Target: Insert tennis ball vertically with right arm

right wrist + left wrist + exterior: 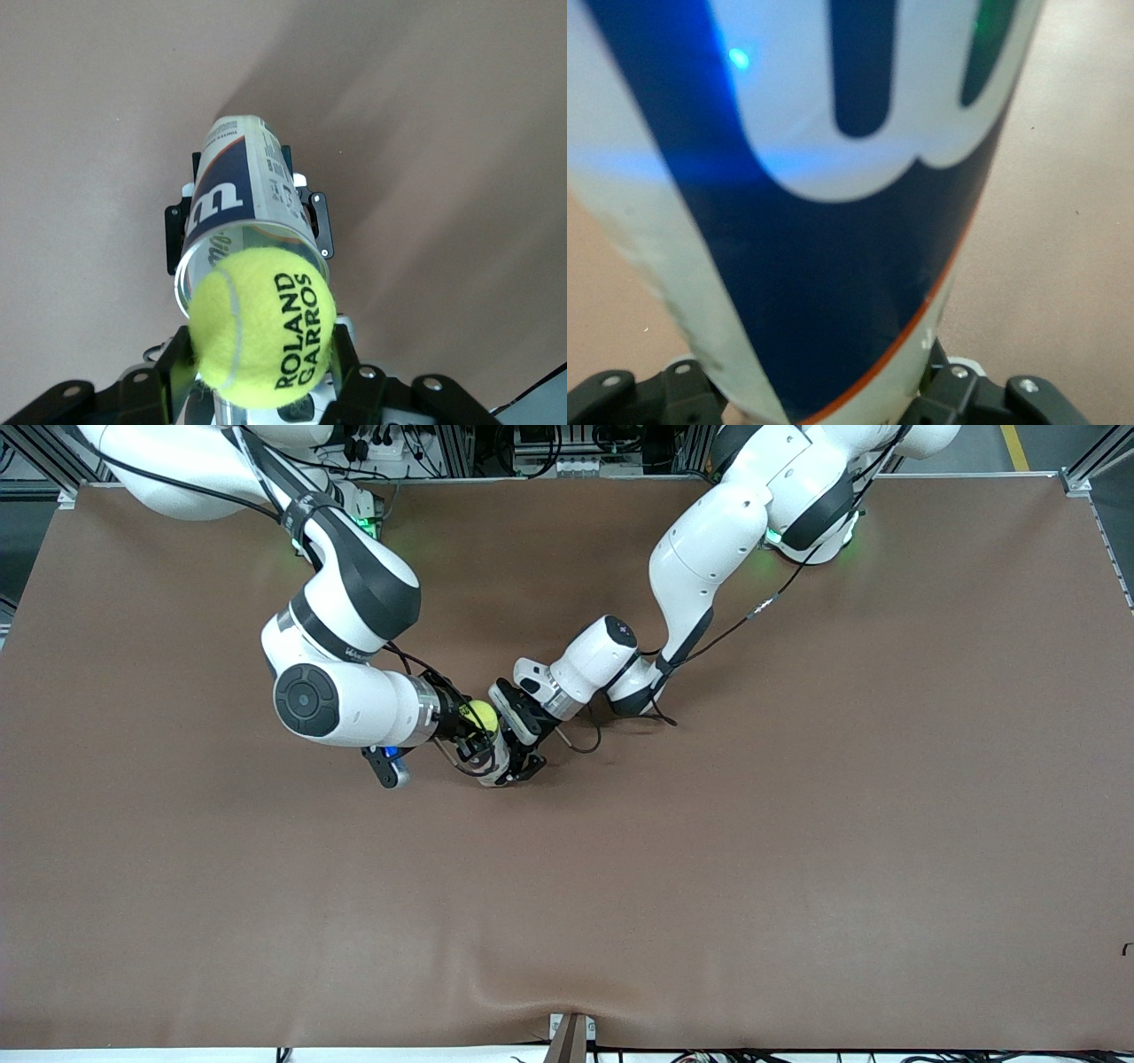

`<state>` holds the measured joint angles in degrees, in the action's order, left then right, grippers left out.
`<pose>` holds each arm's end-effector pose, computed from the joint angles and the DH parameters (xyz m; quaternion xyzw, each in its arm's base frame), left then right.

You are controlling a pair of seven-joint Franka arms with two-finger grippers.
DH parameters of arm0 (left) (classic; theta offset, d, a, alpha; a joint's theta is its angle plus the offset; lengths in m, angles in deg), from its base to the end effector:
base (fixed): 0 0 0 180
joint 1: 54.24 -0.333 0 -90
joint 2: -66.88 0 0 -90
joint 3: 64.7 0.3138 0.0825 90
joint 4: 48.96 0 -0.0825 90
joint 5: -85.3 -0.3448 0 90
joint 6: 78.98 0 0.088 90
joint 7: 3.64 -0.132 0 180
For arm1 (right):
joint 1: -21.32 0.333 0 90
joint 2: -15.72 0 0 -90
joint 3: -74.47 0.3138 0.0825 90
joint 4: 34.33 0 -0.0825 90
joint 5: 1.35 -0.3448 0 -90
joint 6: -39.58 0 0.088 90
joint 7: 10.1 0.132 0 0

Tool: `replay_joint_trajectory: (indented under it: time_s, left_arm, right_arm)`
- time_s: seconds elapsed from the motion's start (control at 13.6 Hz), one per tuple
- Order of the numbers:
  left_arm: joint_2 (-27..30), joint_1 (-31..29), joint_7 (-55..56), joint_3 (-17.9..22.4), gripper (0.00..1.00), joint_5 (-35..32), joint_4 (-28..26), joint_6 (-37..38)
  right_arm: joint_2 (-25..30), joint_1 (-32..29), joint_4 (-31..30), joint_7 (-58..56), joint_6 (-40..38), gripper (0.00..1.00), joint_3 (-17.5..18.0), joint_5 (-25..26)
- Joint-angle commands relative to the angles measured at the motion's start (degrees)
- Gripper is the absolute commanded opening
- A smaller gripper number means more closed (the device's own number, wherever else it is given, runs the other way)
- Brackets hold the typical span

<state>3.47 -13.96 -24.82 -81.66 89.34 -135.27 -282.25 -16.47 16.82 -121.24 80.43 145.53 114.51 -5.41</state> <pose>0.4551 -0.5648 0.1527 0.7783 -0.4217 0.4096 0.2205 0.5479 0.3165 0.3817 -0.8467 0.4866 0.2092 0.0491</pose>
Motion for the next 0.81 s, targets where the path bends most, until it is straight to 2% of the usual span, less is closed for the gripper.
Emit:
replay_joint_trajectory:
  time_s: [0.0,0.22,0.59,0.74]
  left_arm:
    - [-0.58,0.33,0.08,0.08,0.80,1.14,0.44,-0.46]
    - [-0.58,0.33,0.08,0.08,0.80,1.14,0.44,-0.46]
    - [-0.58,0.24,0.08,0.08,0.80,1.14,0.44,-0.37]
    - [-0.58,0.24,0.08,0.08,0.85,1.14,0.36,-0.37]
  right_arm:
    - [0.20,-1.03,0.24,2.54,0.14,1.00,0.83,0.46]
    - [0.64,-1.12,1.56,2.64,-0.39,1.00,1.01,0.11]
    - [0.81,-4.01,7.88,0.97,-3.03,1.00,0.75,0.90]
    - [0.81,-5.69,9.38,-6.55,-2.94,1.00,0.40,3.51]
